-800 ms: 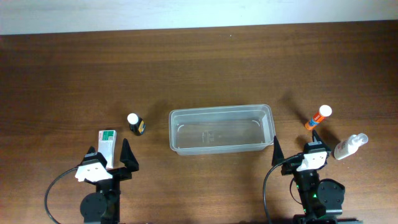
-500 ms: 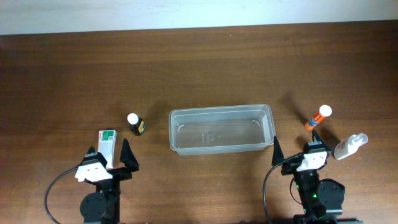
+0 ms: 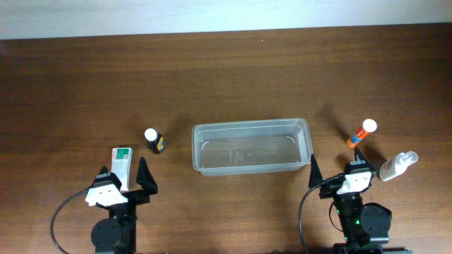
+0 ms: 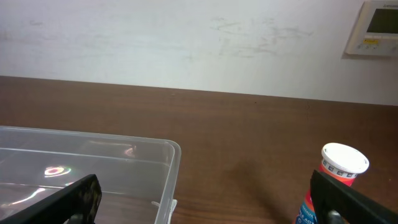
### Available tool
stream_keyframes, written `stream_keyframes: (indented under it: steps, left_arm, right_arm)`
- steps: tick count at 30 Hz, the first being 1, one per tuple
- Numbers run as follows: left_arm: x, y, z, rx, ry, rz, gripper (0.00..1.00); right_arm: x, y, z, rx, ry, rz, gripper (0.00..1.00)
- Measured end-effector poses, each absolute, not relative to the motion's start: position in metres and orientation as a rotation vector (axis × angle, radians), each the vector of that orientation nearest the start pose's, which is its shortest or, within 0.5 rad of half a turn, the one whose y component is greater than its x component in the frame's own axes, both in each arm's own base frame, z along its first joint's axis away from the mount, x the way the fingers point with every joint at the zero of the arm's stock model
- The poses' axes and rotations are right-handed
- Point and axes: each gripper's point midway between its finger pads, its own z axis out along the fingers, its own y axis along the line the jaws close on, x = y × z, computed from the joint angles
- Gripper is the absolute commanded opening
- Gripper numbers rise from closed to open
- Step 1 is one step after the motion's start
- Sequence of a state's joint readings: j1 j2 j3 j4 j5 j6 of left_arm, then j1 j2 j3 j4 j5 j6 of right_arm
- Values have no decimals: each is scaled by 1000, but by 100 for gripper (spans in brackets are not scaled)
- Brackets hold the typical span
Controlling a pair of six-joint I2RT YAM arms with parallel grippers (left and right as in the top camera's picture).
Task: Pack container
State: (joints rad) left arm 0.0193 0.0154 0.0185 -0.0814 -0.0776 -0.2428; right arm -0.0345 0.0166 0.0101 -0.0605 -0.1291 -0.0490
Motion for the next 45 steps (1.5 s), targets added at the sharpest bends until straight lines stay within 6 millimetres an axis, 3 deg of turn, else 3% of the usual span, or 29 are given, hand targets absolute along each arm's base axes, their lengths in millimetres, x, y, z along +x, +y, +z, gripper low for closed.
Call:
stream_keyframes:
  steps: [31,39,42,45]
  left_arm:
    - [245,18,159,-274,1628,-107,99]
    - [238,8,151,-246,1750,-143,99]
    - [234,7,167,-248,1803,-146,99]
    - [234,6,195,-251,1845,-146,100]
  right_arm:
    - [246,14,159,-109,1636,44,98]
    - [238,12,156,-12,1733,114,98]
    - [235,8,167,34,1760,116,98]
    - [234,4,192,67,1781,110,98]
